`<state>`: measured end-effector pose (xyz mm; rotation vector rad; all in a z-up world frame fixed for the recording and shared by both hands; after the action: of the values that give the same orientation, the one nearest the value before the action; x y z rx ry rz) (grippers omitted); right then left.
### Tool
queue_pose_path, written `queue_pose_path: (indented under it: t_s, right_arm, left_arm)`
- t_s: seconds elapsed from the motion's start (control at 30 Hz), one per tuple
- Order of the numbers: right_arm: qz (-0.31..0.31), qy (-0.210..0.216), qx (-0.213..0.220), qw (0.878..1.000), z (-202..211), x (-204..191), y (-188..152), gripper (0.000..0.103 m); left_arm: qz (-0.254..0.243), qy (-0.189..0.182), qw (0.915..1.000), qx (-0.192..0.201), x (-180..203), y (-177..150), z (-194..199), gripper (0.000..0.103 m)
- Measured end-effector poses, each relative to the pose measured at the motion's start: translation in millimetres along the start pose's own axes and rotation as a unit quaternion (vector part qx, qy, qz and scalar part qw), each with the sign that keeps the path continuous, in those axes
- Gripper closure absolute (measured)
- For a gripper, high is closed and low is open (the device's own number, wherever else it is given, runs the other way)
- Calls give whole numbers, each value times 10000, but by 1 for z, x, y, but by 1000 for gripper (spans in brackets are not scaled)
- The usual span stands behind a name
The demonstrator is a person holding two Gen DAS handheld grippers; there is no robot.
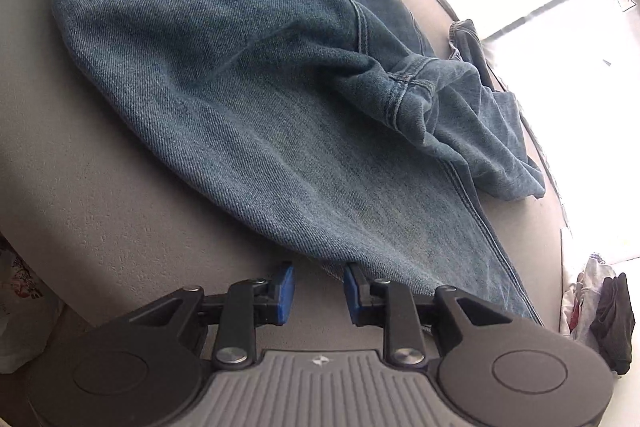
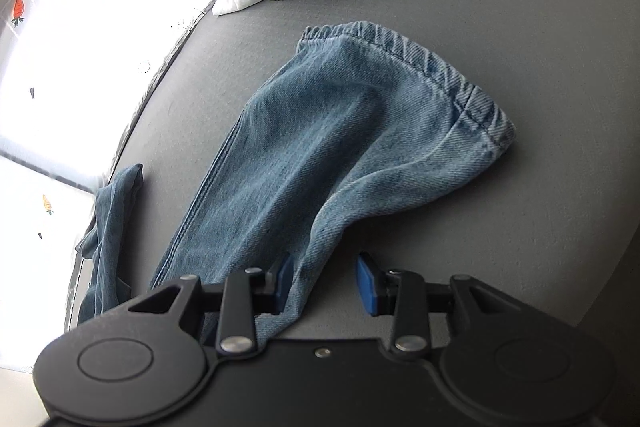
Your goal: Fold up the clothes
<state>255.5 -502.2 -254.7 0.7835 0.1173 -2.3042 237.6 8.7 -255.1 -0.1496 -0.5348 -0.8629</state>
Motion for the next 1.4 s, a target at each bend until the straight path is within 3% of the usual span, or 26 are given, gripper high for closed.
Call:
queue_pose_path:
  t_s: [0.13,0.37,0.5,0.57,0.63,0.67,0.7,0.8,0.83,1.4]
  right_arm:
    - [1,-13,42,10000,-1,0,4,67]
    - [158,-158,198,9996,-4,-4,9,69]
    - [130,-164,263,9994,-5,-2,12,74]
    - [120,-173,292,9994,-6,0,13,84]
    - [77,-146,305,9994,-6,3,14,90]
    - [44,-106,297,9995,-6,4,14,91]
    - [28,-79,299,9995,-6,5,14,92]
    - [91,-78,343,9993,-2,4,12,93]
    - [93,-84,351,9993,-1,4,11,93]
    - [272,-264,752,9964,42,19,-7,94]
  left_arm:
    - [-7,242,9995,196,1,7,0,73]
    - [160,250,9989,370,1,15,-1,72]
    - [29,491,9977,464,8,19,-2,72]
    - [-33,578,9970,516,11,20,-2,72]
    - [-42,613,9964,580,11,22,-1,77]
    - [-26,628,9960,628,11,23,0,89]
    - [-4,633,9958,655,10,24,1,93]
    - [70,545,9961,686,10,24,5,95]
    - [46,558,9961,688,10,23,6,100]
    - [-450,689,9952,529,7,-9,48,102]
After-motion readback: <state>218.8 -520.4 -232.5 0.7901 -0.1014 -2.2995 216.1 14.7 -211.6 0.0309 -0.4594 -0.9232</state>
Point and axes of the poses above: each gripper's, at about its wrist camera, not at the fingertips, and z roughly against the way its jaws point, x to its right, y to its top, the point moved 6 cm from there along -z, roughly the way its jaws point, and after that the axes turned 13 degrees about -x, right-handed, at the moved point
